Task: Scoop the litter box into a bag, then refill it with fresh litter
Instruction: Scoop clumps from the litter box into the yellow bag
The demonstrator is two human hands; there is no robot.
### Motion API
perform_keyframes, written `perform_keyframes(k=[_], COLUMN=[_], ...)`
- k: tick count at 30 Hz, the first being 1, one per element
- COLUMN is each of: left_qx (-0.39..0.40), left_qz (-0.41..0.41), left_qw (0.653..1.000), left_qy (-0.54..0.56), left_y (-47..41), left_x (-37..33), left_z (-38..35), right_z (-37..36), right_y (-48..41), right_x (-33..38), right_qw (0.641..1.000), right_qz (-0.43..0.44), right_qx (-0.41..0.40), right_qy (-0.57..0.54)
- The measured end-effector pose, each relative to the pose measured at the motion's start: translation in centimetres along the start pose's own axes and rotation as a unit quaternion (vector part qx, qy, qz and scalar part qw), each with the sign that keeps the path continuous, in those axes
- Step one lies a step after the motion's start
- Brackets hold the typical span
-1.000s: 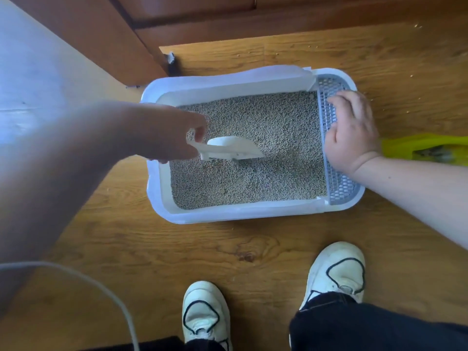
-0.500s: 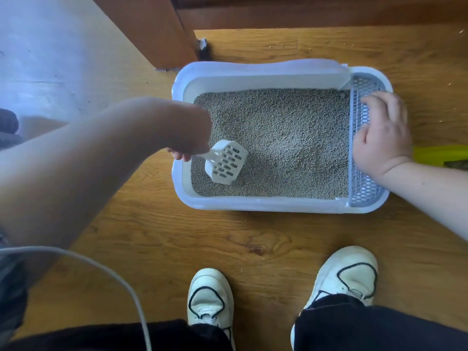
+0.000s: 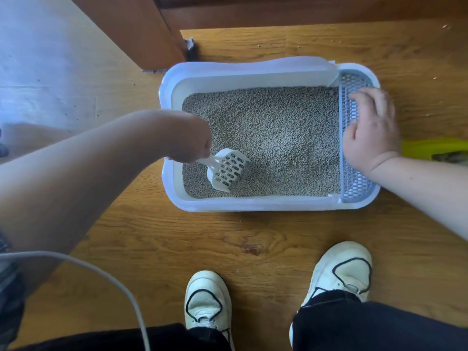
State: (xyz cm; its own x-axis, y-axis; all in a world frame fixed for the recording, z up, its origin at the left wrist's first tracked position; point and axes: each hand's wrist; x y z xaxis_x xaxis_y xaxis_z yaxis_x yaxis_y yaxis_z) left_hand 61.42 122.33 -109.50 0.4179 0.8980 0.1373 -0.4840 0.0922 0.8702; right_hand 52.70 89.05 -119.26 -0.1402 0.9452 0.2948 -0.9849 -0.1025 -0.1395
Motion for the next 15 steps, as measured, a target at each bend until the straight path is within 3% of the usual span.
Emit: perform_keyframes(k=[15], left_qx=[0.021], left_qz=[-0.068], left_qw=[0.996], left_qy=[0.050], left_y=[-2.4], left_x=[-0.3], left_z=[-0.4], right_z=[0.1], right_y=[-0.1], right_x=[-0.1], right_qw=[1.000], right_qz=[0.005], right_qx=[0.000], right_qy=[0.010])
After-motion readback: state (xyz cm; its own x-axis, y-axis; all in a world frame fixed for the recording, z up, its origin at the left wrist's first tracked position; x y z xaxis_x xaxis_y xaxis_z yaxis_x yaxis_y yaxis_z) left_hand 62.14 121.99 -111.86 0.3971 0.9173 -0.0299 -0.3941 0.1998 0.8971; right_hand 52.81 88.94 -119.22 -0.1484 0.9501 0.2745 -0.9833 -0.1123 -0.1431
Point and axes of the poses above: each hand's wrist, its own y-axis away from the middle knuckle, its own z-axis out of the back of the hand, x = y × z, and after that the axes turned 11 degrees about z, right-handed
